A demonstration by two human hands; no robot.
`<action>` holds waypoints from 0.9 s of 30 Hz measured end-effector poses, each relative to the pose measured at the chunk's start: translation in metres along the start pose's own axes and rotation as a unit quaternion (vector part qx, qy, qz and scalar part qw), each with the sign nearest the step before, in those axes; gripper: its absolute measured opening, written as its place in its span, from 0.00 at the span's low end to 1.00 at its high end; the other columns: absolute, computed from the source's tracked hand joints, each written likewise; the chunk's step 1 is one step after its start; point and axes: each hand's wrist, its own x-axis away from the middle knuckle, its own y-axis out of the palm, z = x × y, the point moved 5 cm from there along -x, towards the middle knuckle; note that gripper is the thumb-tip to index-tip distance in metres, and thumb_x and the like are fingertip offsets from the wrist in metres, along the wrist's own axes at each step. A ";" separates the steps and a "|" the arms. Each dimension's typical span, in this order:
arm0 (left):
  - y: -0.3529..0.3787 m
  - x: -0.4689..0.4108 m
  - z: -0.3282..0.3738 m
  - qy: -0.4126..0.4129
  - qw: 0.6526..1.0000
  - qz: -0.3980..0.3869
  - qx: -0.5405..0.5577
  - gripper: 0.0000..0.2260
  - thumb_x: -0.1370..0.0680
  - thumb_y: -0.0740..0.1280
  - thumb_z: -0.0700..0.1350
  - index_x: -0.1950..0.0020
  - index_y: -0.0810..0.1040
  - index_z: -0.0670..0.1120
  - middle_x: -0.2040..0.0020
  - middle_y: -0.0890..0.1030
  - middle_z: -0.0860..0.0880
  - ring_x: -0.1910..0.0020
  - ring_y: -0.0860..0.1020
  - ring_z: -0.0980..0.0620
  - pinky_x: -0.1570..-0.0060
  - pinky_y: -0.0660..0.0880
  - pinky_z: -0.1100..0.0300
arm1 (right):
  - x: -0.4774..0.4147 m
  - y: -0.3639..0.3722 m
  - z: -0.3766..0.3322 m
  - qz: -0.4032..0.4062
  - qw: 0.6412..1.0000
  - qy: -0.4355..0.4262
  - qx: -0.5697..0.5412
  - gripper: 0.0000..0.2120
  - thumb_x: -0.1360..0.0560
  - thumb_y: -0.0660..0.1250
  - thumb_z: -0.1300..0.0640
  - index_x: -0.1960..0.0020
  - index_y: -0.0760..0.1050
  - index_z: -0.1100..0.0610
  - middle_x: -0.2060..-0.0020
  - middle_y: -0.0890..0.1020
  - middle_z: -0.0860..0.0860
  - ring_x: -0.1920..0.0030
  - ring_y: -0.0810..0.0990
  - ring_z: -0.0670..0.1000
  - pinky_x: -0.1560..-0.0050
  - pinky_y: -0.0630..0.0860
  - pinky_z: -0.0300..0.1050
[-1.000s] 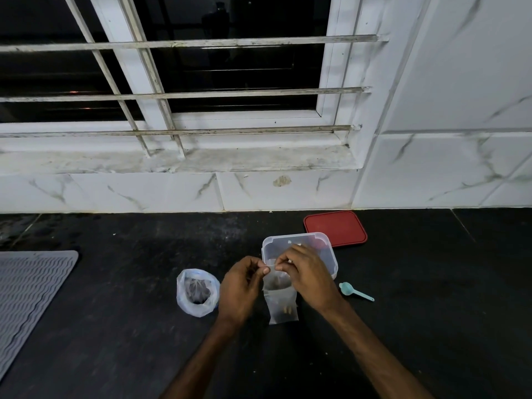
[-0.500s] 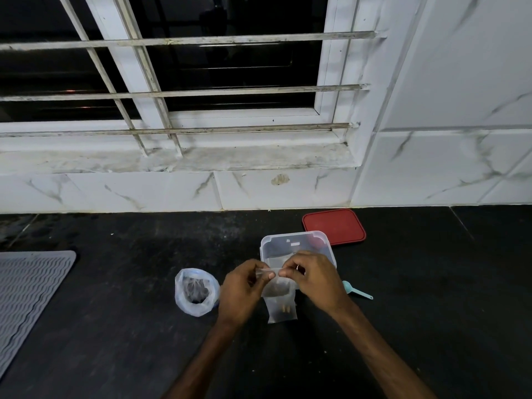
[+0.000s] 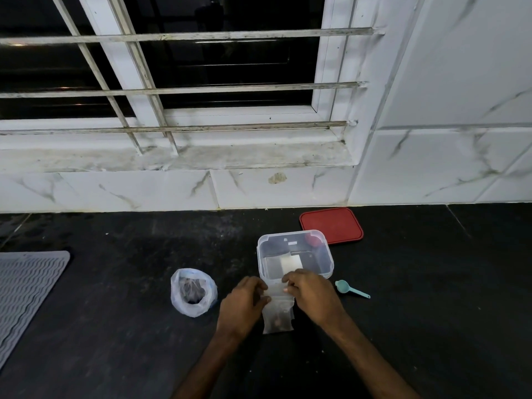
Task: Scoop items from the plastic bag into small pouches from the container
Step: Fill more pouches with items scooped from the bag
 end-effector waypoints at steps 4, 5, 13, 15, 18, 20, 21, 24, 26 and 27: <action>-0.017 -0.003 -0.002 -0.001 0.998 0.050 0.043 0.03 0.23 0.69 0.50 0.52 0.75 0.58 0.52 0.77 0.60 0.54 0.78 0.62 0.54 0.78 0.62 | -0.024 -0.025 -0.006 0.072 0.997 -0.004 0.002 0.08 0.22 0.67 0.52 0.46 0.81 0.50 0.49 0.84 0.45 0.51 0.80 0.42 0.50 0.76 0.37; -0.020 -0.003 -0.003 -0.003 0.997 0.060 0.047 0.03 0.23 0.68 0.49 0.53 0.75 0.58 0.53 0.77 0.60 0.54 0.78 0.62 0.54 0.78 0.62 | -0.034 -0.026 -0.005 0.062 0.998 0.004 0.007 0.08 0.22 0.67 0.51 0.45 0.81 0.50 0.50 0.84 0.46 0.51 0.81 0.44 0.49 0.77 0.39; -0.030 0.007 -0.009 -0.012 0.997 0.064 0.034 0.01 0.21 0.65 0.49 0.51 0.76 0.56 0.53 0.76 0.60 0.56 0.78 0.63 0.56 0.78 0.64 | -0.093 0.009 -0.012 -0.175 0.973 0.055 0.139 0.23 0.23 0.68 0.53 0.29 0.69 0.53 0.37 0.78 0.55 0.39 0.78 0.58 0.37 0.75 0.54; -0.036 0.007 -0.010 -0.010 0.997 0.075 0.030 0.02 0.21 0.65 0.50 0.51 0.76 0.57 0.53 0.77 0.60 0.56 0.77 0.64 0.57 0.76 0.67 | -0.097 0.016 -0.011 -0.210 0.961 0.066 0.165 0.21 0.22 0.67 0.54 0.30 0.70 0.53 0.35 0.77 0.56 0.37 0.76 0.58 0.35 0.73 0.54; -0.044 0.006 -0.011 -0.012 0.995 0.092 0.035 0.02 0.21 0.64 0.50 0.52 0.75 0.57 0.53 0.78 0.60 0.55 0.77 0.64 0.56 0.77 0.63 | -0.099 0.020 -0.006 -0.196 0.962 0.056 0.180 0.12 0.21 0.64 0.54 0.39 0.77 0.56 0.43 0.82 0.54 0.42 0.79 0.56 0.39 0.75 0.51; -0.049 0.007 -0.012 -0.020 0.994 0.100 0.049 0.01 0.21 0.65 0.50 0.51 0.76 0.56 0.53 0.78 0.60 0.56 0.78 0.63 0.55 0.79 0.59 | -0.097 0.014 -0.007 -0.145 0.976 0.039 0.157 0.09 0.21 0.63 0.54 0.46 0.80 0.54 0.49 0.83 0.52 0.48 0.81 0.53 0.46 0.76 0.46; -0.050 0.006 -0.011 -0.020 0.993 0.102 0.058 0.01 0.21 0.65 0.50 0.52 0.76 0.56 0.53 0.78 0.60 0.56 0.78 0.62 0.54 0.79 0.58 | -0.093 0.006 -0.009 -0.118 0.982 0.035 0.146 0.08 0.21 0.63 0.54 0.46 0.80 0.53 0.50 0.84 0.50 0.50 0.81 0.52 0.50 0.74 0.43; -0.054 0.002 -0.003 -0.008 0.989 0.116 0.095 0.01 0.21 0.66 0.52 0.50 0.76 0.57 0.53 0.80 0.59 0.55 0.79 0.62 0.54 0.80 0.57 | -0.081 -0.022 -0.019 -0.020 0.992 0.000 0.126 0.08 0.21 0.65 0.50 0.45 0.81 0.49 0.52 0.85 0.47 0.51 0.82 0.49 0.53 0.76 0.43; -0.056 -0.002 0.011 0.012 0.988 0.117 0.100 0.06 0.22 0.66 0.55 0.47 0.77 0.56 0.52 0.80 0.60 0.53 0.79 0.63 0.54 0.79 0.60 | -0.068 -0.041 -0.029 0.019 0.992 -0.032 0.118 0.09 0.22 0.65 0.49 0.45 0.80 0.48 0.53 0.85 0.46 0.53 0.83 0.48 0.52 0.78 0.44; -0.057 -0.005 0.019 0.020 0.989 0.115 0.090 0.08 0.22 0.67 0.57 0.46 0.78 0.56 0.51 0.80 0.60 0.53 0.79 0.64 0.54 0.79 0.62 | -0.060 -0.048 -0.034 0.026 0.992 -0.045 0.117 0.08 0.22 0.65 0.48 0.45 0.80 0.47 0.54 0.85 0.46 0.54 0.82 0.47 0.53 0.78 0.43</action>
